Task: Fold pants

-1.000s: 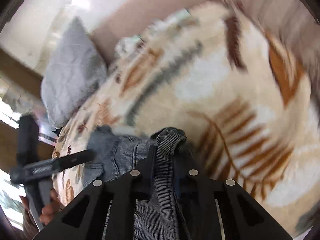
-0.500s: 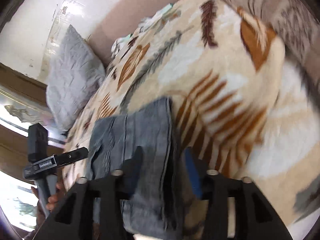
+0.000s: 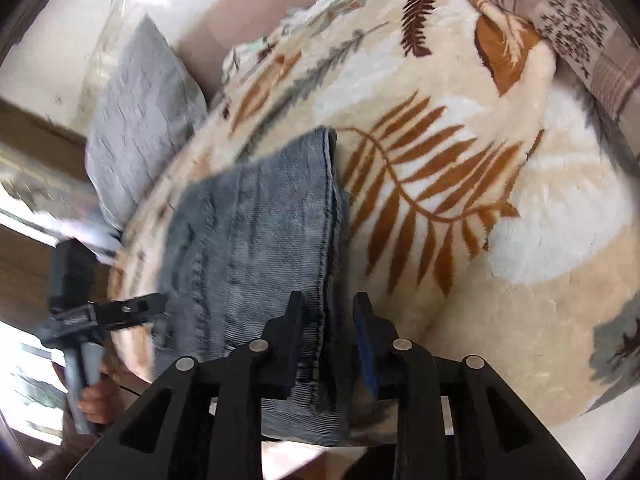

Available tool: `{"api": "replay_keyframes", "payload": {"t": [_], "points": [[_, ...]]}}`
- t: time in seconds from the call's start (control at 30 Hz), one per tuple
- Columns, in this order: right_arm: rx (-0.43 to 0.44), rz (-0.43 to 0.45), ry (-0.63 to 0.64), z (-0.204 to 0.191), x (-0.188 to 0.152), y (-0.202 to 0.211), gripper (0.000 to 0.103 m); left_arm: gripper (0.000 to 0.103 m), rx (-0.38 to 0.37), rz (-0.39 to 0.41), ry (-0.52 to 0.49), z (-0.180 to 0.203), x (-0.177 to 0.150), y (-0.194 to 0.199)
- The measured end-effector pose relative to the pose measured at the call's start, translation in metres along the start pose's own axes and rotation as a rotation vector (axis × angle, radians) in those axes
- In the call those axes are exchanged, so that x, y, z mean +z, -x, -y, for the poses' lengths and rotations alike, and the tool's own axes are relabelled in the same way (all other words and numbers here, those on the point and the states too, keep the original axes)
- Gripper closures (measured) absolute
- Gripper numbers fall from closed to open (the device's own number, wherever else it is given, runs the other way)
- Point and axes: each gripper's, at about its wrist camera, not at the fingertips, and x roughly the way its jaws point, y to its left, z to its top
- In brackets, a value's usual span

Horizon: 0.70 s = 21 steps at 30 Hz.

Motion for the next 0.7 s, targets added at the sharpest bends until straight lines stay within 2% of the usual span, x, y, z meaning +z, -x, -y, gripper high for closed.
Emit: {"api": "replay_keyframes", "payload": {"t": [0.07, 0.13, 0.17, 0.23, 0.27, 0.33, 0.43, 0.47, 0.53, 0.57, 0.63, 0.7], "points": [[0.005, 0.017, -0.006, 0.0, 0.002, -0.005, 0.052, 0.022, 0.015, -0.009, -0.01, 0.005, 0.003, -0.007], [0.006, -0.016, -0.015, 0.003, 0.001, -0.019, 0.049, 0.022, 0.038, -0.028, -0.013, 0.007, 0.003, -0.017], [0.035, -0.054, -0.045, 0.005, -0.002, -0.03, 0.049, 0.021, 0.048, -0.031, -0.013, 0.008, 0.003, -0.02], [0.126, -0.06, -0.053, -0.003, -0.006, -0.037, 0.048, 0.018, 0.048, -0.021, -0.008, 0.009, 0.001, -0.022], [0.123, -0.056, -0.038, -0.006, -0.008, -0.036, 0.042, 0.018, 0.038, -0.019, -0.004, 0.007, 0.001, -0.023], [0.101, -0.063, -0.007, -0.009, -0.008, -0.04, 0.039, 0.018, 0.021, -0.034, 0.011, 0.004, 0.003, -0.028], [0.063, -0.058, -0.009, -0.012, -0.006, -0.043, 0.045, 0.018, -0.016, -0.049, 0.041, -0.002, 0.003, -0.031], [0.026, -0.049, 0.023, -0.021, -0.006, -0.042, 0.057, 0.018, -0.037, -0.056, 0.04, -0.002, 0.002, -0.031], [-0.013, -0.036, 0.127, -0.046, -0.013, -0.033, 0.076, 0.031, -0.074, -0.061, 0.036, 0.002, -0.002, -0.026], [-0.008, -0.034, 0.157, -0.053, -0.015, -0.027, 0.08, 0.035, -0.085, -0.049, 0.017, 0.005, -0.004, -0.019], [-0.05, -0.03, 0.232, -0.075, -0.016, -0.021, 0.08, 0.05, -0.089, -0.026, 0.004, 0.003, -0.006, -0.008], [-0.11, -0.047, 0.267, -0.088, -0.01, -0.028, 0.081, 0.066, -0.092, -0.006, 0.038, -0.007, -0.001, 0.0]]}}
